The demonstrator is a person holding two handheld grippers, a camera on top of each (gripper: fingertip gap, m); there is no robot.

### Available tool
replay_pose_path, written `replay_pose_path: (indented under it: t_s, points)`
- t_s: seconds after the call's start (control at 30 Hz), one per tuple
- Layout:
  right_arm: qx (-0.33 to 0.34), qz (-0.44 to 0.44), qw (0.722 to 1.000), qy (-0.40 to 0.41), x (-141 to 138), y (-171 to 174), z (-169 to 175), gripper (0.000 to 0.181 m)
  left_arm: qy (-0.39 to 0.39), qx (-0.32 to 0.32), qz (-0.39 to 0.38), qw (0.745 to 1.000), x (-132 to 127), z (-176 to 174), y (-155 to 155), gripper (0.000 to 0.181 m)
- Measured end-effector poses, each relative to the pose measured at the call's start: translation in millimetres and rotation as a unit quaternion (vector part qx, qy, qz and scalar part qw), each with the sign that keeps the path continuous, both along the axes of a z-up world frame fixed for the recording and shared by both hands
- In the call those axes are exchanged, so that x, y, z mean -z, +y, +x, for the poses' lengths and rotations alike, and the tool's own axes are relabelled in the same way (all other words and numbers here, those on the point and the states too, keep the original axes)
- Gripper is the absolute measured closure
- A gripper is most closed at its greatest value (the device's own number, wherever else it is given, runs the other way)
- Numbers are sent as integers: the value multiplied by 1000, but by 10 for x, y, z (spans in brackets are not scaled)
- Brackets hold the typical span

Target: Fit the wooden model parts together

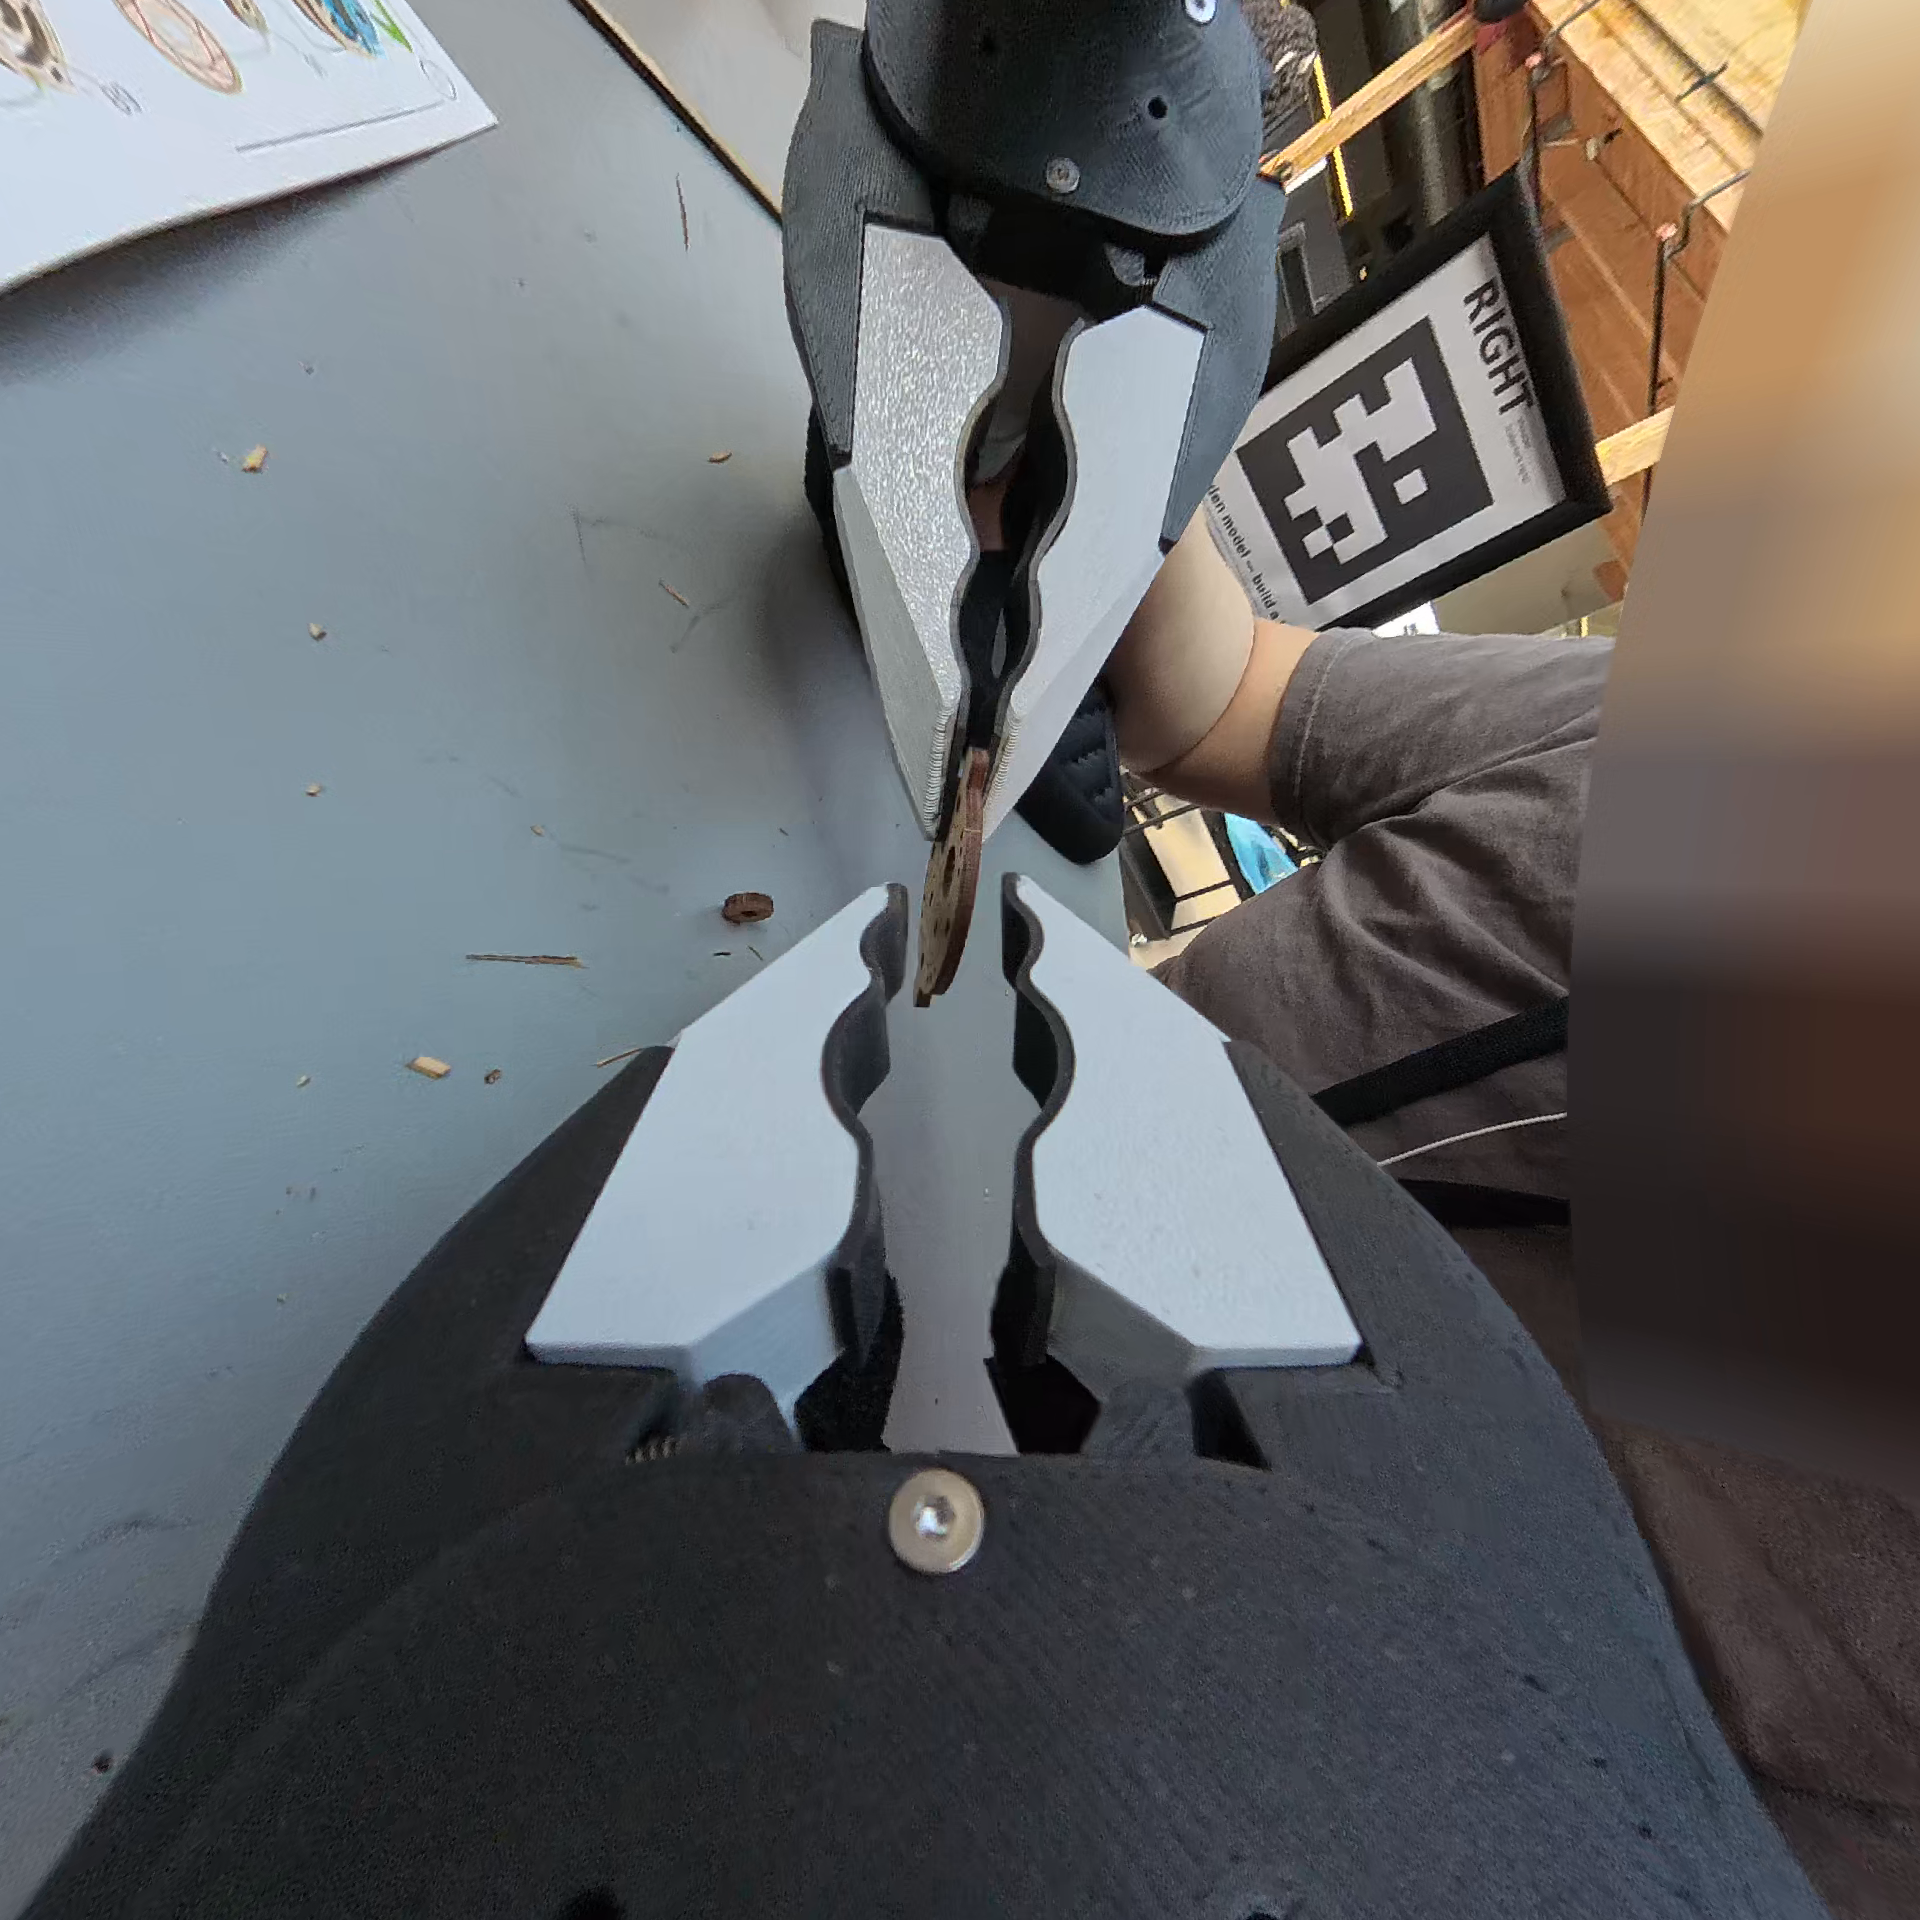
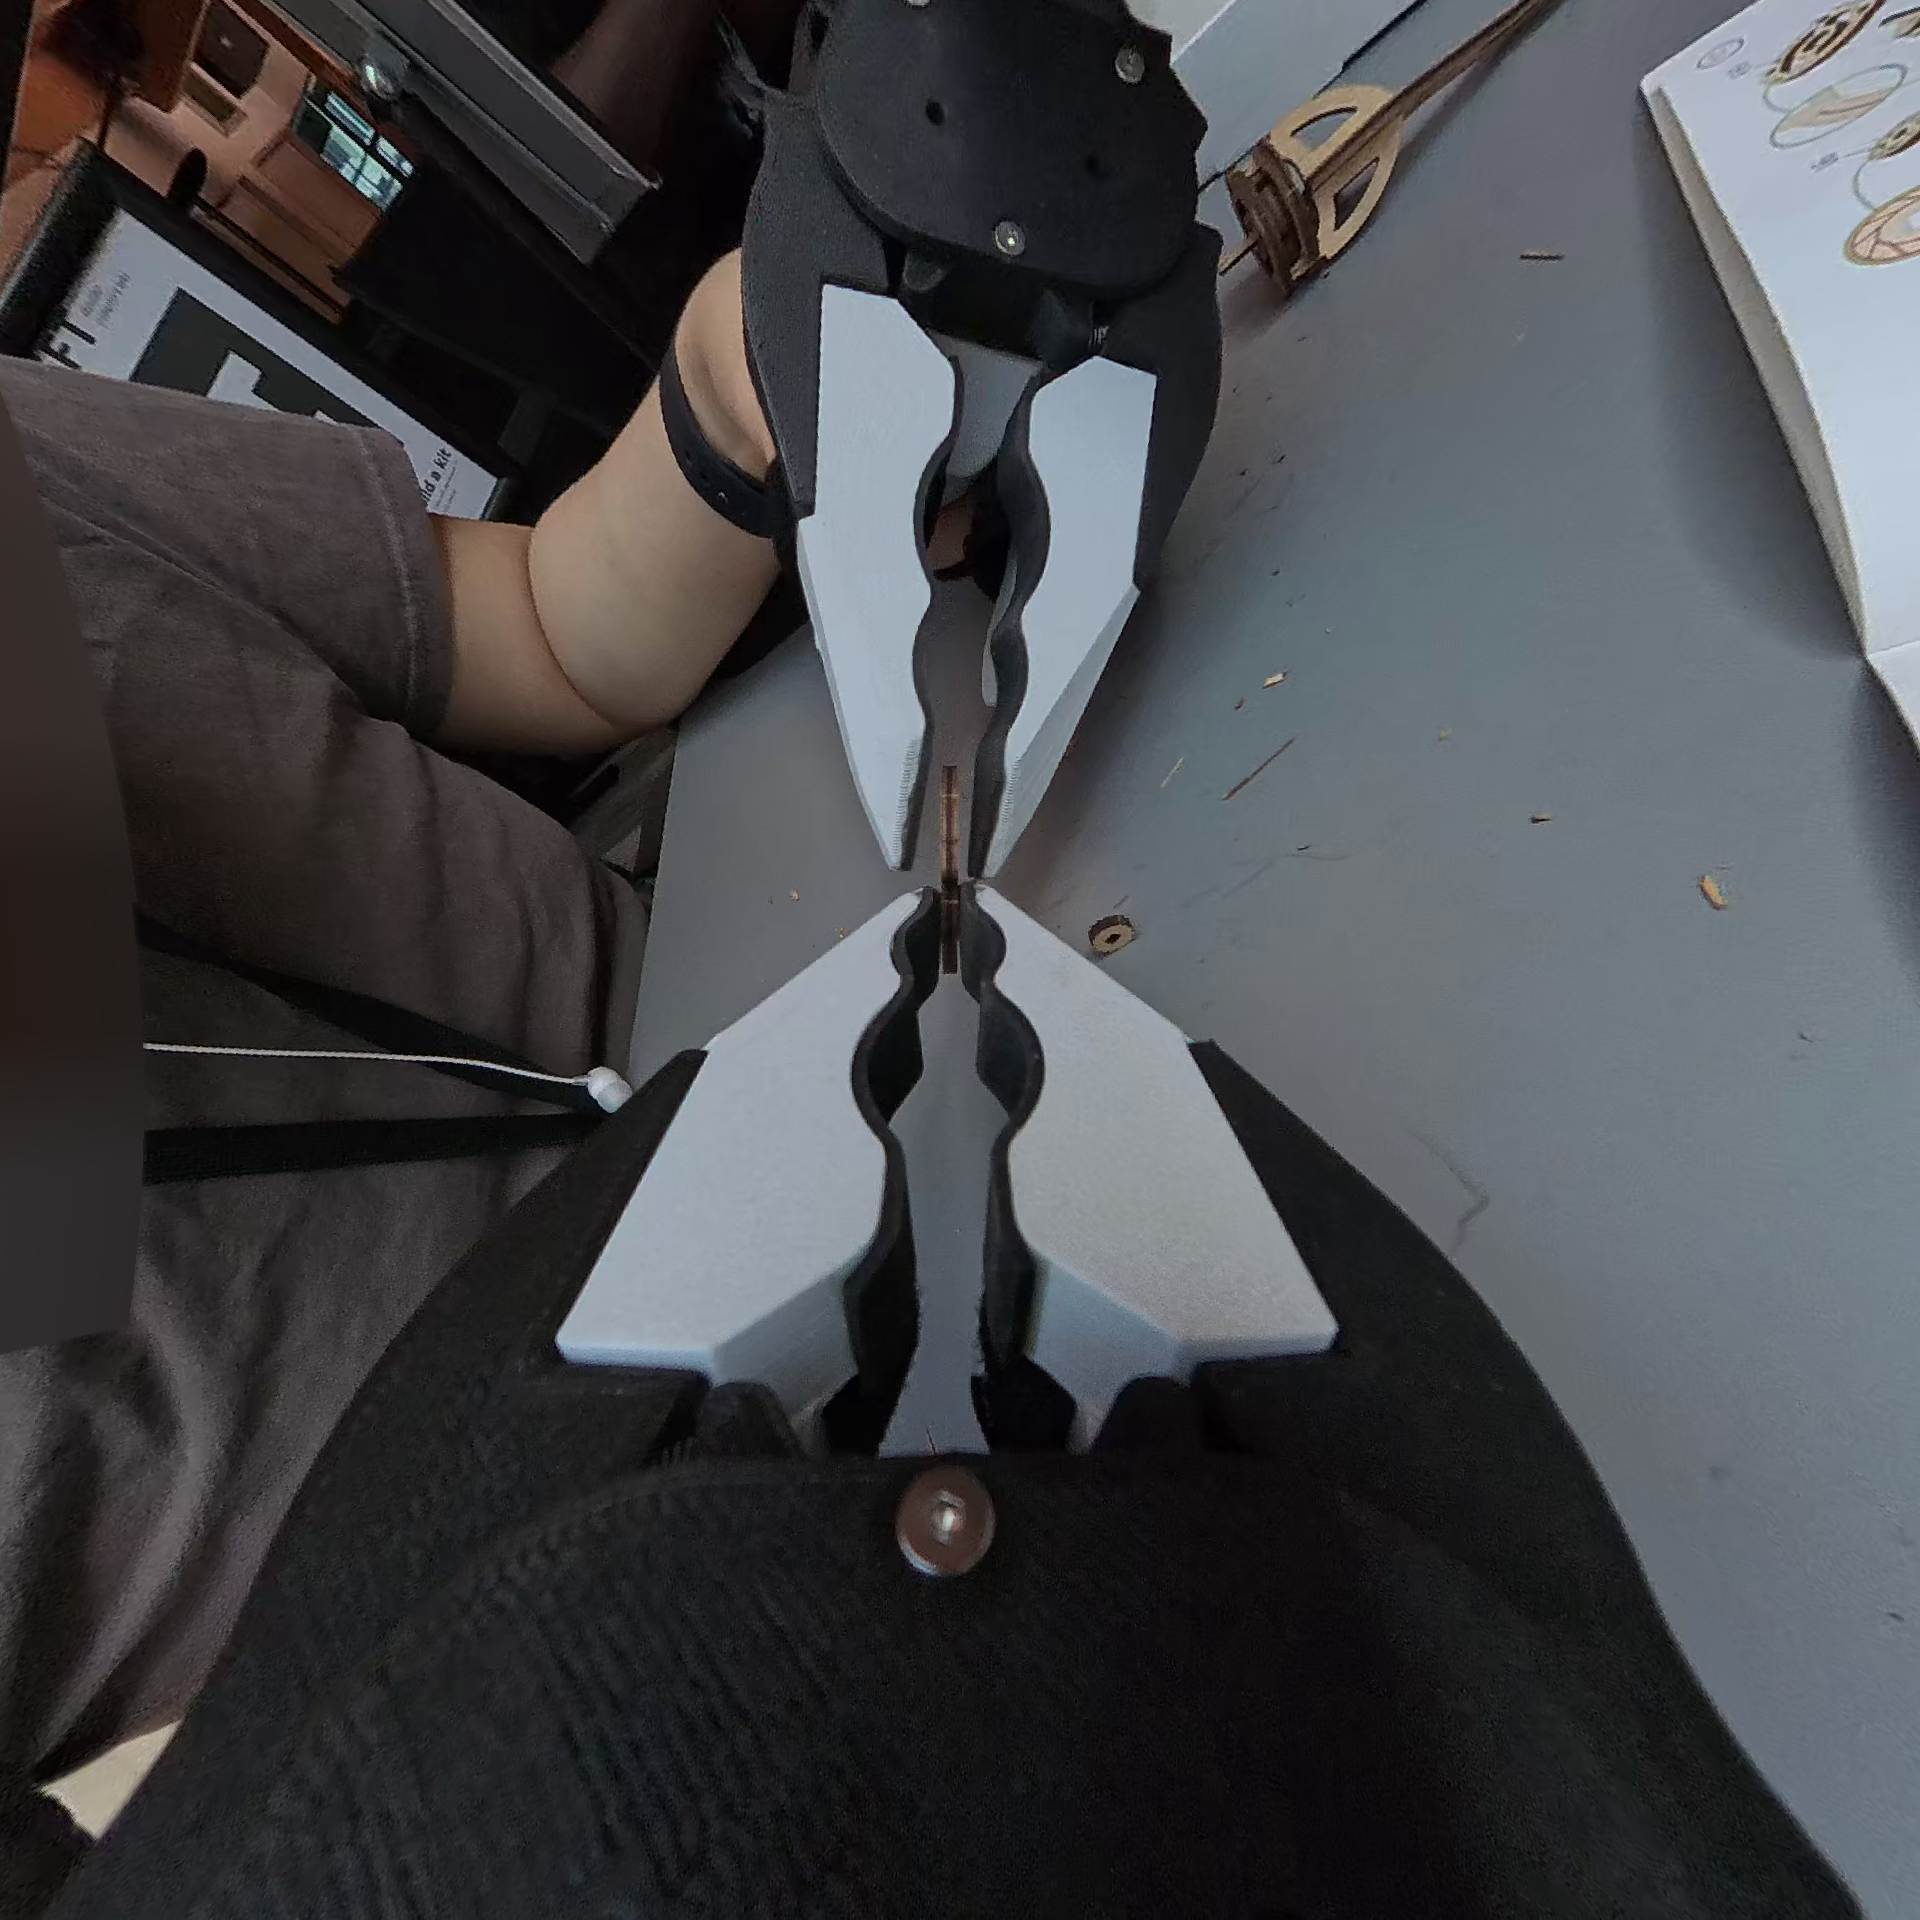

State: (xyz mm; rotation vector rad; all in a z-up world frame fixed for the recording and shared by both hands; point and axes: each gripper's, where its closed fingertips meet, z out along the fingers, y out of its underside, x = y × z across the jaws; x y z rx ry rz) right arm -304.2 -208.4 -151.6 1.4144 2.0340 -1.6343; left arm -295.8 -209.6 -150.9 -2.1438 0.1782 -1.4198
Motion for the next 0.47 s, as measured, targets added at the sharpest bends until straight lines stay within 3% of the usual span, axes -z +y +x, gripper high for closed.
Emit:
replay_pose_path:
  t_s: [0.07,0.23,0.47]
  points:
    - [11,-22,1000,2,-57,17,-28,180,-4,-6,-4,1000,3,-15,16,161]
    - [21,-39,999,-2,-55,39,-59,180,21,-4,10,1000,37,22,40,179]
    - [20,-40,999,-13,-20,41,-55,180,20,-2,1,1000,61,31,37,180]
